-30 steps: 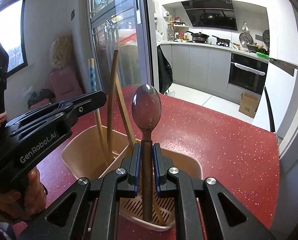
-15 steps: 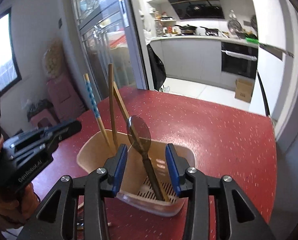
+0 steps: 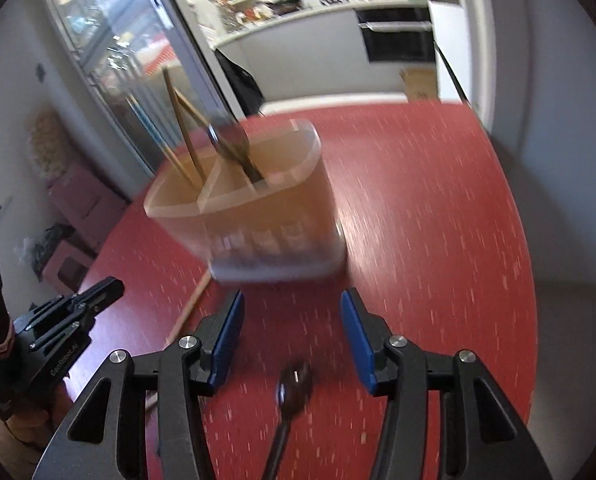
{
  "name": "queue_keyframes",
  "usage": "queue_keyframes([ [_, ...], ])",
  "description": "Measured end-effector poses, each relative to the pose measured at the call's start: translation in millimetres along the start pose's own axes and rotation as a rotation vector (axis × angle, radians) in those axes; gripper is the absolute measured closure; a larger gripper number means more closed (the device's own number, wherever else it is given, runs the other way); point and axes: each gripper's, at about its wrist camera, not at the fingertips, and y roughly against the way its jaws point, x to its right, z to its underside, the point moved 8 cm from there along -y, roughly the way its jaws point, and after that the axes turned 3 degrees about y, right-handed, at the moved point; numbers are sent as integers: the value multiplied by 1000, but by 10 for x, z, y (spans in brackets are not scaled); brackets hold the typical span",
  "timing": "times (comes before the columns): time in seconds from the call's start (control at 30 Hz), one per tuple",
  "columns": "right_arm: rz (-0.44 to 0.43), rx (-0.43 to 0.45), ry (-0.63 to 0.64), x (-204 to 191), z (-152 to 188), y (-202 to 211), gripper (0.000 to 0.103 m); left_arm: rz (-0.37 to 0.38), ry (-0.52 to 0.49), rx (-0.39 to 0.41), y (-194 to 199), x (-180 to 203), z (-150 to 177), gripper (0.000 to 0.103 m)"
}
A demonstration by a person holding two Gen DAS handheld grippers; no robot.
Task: Organize utensils
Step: 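Move both tools back over the remaining utensils on the table, then grasp a plain wooden chopstick with the left tool while the right tool grasps a dark spoon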
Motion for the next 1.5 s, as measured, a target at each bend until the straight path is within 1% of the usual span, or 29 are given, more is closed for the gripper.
queue_keyframes([
  [0.1,20,-35,-38,39,266,8,49,2,-3,-29,18,-45,206,69],
  [0.23,41,-60,-73,72,553,35,49,7,8,-55,42,-102,413,69],
  [0.47,54,-116,-112,31,928,-52,49,6,14,-90,69,-190,737,69],
  [0.6,53,-138,-124,-19,1080,-97,49,-3,9,-101,69,-245,839,69],
  [0.73,65,-153,-120,-41,1150,-103,49,13,44,-113,71,-317,887,68],
  [0.77,67,-155,-121,-42,1160,-105,49,15,48,-115,74,-330,895,50],
  [0.8,69,-157,-122,-41,1168,-107,49,18,49,-116,79,-336,900,0],
  [0.9,75,-161,-123,-38,1188,-107,49,11,43,-101,9,-326,914,0],
  [1.0,83,-167,-123,-31,1204,-110,49,-9,21,-106,-226,-292,1030,0],
  [1.13,93,-170,-119,-55,1189,-153,49,-17,25,-115,-553,-261,1177,0],
  [1.27,110,-184,-105,-74,1164,-216,49,-47,-5,-117,-900,-289,1243,0],
  [1.4,126,-203,-101,-81,1136,-280,49,-21,-9,-135,-1238,-376,1234,0],
  [1.5,133,-212,-97,-87,1128,-315,49,3,-3,-172,-1601,-418,1238,0],
])
